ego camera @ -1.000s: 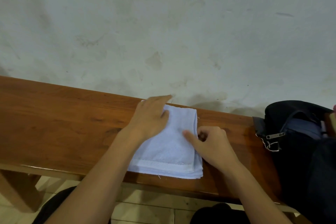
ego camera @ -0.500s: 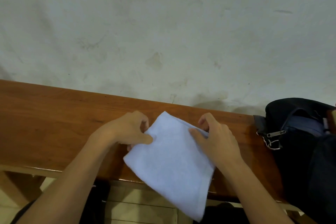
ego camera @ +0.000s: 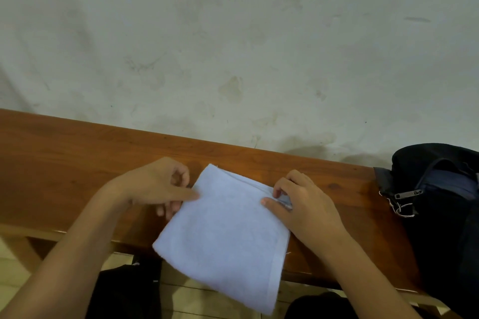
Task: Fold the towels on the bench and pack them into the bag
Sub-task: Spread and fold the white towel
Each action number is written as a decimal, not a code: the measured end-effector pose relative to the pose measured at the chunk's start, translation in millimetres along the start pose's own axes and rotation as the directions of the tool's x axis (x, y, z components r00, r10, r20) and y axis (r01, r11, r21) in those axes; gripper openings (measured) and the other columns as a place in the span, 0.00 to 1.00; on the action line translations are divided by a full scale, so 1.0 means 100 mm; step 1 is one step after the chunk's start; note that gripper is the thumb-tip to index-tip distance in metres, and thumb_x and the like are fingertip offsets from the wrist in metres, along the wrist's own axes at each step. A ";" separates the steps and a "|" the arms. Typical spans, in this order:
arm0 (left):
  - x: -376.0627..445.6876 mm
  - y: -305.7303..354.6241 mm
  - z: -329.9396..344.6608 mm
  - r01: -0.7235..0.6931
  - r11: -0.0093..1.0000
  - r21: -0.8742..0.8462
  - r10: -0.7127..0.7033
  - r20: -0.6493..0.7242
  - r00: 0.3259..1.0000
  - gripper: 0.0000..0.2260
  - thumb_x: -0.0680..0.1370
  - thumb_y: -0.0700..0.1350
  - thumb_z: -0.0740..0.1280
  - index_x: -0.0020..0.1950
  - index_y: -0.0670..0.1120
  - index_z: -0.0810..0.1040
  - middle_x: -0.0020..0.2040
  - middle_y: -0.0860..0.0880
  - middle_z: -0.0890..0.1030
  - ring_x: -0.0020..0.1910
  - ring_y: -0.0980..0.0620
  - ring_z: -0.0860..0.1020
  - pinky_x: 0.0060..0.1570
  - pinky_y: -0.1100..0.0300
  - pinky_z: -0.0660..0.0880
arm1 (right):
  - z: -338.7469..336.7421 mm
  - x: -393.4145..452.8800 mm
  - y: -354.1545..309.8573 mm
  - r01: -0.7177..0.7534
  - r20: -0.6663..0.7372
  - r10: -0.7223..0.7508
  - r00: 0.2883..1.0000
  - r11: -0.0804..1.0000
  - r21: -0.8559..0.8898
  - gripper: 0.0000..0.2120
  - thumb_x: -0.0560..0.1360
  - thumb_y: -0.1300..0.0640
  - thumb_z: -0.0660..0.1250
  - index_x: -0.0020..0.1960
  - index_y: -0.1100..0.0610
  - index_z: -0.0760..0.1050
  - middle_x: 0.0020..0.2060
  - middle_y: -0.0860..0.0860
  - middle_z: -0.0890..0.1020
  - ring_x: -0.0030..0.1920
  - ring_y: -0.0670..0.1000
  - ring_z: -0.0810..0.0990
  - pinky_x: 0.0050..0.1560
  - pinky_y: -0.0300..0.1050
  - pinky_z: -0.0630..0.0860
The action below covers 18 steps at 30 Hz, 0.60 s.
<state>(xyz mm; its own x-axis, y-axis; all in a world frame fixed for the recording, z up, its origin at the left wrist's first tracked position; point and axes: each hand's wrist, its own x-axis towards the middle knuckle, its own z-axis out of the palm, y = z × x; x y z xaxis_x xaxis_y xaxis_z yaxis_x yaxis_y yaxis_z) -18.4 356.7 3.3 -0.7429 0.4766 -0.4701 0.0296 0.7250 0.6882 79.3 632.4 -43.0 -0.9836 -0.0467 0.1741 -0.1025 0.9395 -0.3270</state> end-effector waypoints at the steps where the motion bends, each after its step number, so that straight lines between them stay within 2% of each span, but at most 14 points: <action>1: 0.05 0.00 0.06 -0.089 0.996 0.016 0.090 -0.139 0.986 0.11 0.75 0.48 0.73 0.42 0.42 0.75 0.32 0.48 0.81 0.29 0.56 0.78 0.31 0.62 0.74 | 0.01 0.01 -0.02 0.020 -0.020 -0.020 1.000 1.000 -0.016 0.08 0.77 0.42 0.67 0.46 0.46 0.73 0.45 0.40 0.72 0.44 0.44 0.72 0.39 0.32 0.70; 3: 0.17 0.03 0.19 -0.281 0.956 0.087 0.293 -0.366 0.883 0.07 0.75 0.51 0.73 0.43 0.49 0.78 0.36 0.51 0.79 0.32 0.59 0.73 0.35 0.63 0.72 | 0.03 -0.01 -0.05 0.056 -0.066 -0.058 0.996 0.998 -0.040 0.08 0.76 0.46 0.70 0.43 0.46 0.73 0.41 0.40 0.73 0.38 0.44 0.73 0.35 0.37 0.75; 4: 0.24 0.05 0.24 -0.350 0.926 0.141 0.376 -0.393 0.839 0.05 0.74 0.52 0.73 0.46 0.53 0.79 0.40 0.53 0.78 0.37 0.60 0.73 0.40 0.64 0.71 | 0.02 -0.02 -0.06 0.064 -0.092 -0.068 0.993 0.997 -0.041 0.09 0.76 0.46 0.71 0.41 0.46 0.73 0.39 0.40 0.73 0.36 0.45 0.73 0.33 0.37 0.75; 6: 0.35 0.04 0.34 -0.408 0.868 0.283 0.485 -0.312 0.817 0.09 0.75 0.54 0.72 0.54 0.58 0.79 0.49 0.59 0.74 0.49 0.60 0.70 0.52 0.66 0.68 | 0.02 -0.04 -0.08 0.044 -0.093 -0.048 0.994 0.998 -0.042 0.10 0.76 0.44 0.70 0.41 0.45 0.72 0.38 0.40 0.73 0.35 0.44 0.72 0.33 0.34 0.71; 8: 0.45 0.02 0.43 -0.404 0.819 0.408 0.522 -0.237 0.819 0.11 0.76 0.55 0.70 0.58 0.57 0.78 0.53 0.62 0.71 0.54 0.59 0.67 0.57 0.65 0.66 | 0.01 -0.05 -0.09 -0.013 -0.026 0.011 1.000 0.999 -0.043 0.12 0.76 0.37 0.65 0.44 0.44 0.70 0.38 0.39 0.72 0.36 0.42 0.71 0.35 0.31 0.65; 10: 0.51 0.01 0.49 -0.417 0.778 0.470 0.572 -0.255 0.780 0.07 0.77 0.53 0.70 0.53 0.56 0.77 0.53 0.62 0.72 0.54 0.59 0.67 0.58 0.61 0.66 | 0.00 -0.06 -0.08 -0.060 0.007 0.061 0.998 0.996 -0.063 0.12 0.77 0.36 0.63 0.44 0.44 0.70 0.38 0.39 0.72 0.36 0.42 0.72 0.36 0.31 0.64; 12: 0.54 0.00 0.52 -0.418 0.769 0.483 0.593 -0.297 0.748 0.05 0.77 0.51 0.70 0.49 0.55 0.75 0.50 0.62 0.74 0.53 0.59 0.68 0.55 0.60 0.66 | -0.01 -0.07 -0.06 -0.076 -0.021 0.075 0.997 0.996 -0.054 0.10 0.76 0.43 0.67 0.41 0.46 0.71 0.36 0.40 0.73 0.34 0.44 0.73 0.33 0.34 0.69; 15: 0.58 -0.01 0.53 -0.403 0.761 0.508 0.595 -0.299 0.746 0.05 0.78 0.50 0.69 0.47 0.55 0.74 0.48 0.61 0.76 0.50 0.59 0.69 0.52 0.62 0.64 | -0.02 -0.08 -0.04 -0.115 -0.004 0.115 0.993 0.992 -0.046 0.10 0.74 0.49 0.69 0.37 0.47 0.70 0.35 0.42 0.73 0.33 0.46 0.73 0.33 0.42 0.77; 18: 0.57 -0.03 0.55 -0.390 0.764 0.514 0.584 -0.292 0.758 0.05 0.79 0.49 0.68 0.46 0.55 0.72 0.46 0.60 0.75 0.48 0.59 0.69 0.51 0.61 0.66 | -0.05 -0.08 -0.04 -0.117 0.019 0.118 0.993 0.993 -0.020 0.09 0.75 0.50 0.68 0.38 0.48 0.70 0.35 0.42 0.74 0.34 0.46 0.74 0.35 0.42 0.78</action>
<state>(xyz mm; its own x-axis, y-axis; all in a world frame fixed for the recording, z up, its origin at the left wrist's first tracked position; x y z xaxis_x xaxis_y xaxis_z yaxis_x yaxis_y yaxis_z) -24.1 409.0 -55.6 -0.7408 0.6393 0.2064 0.6564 0.6235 0.4247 88.5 630.1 -38.8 -0.9915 0.0577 0.1167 0.0166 0.9452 -0.3260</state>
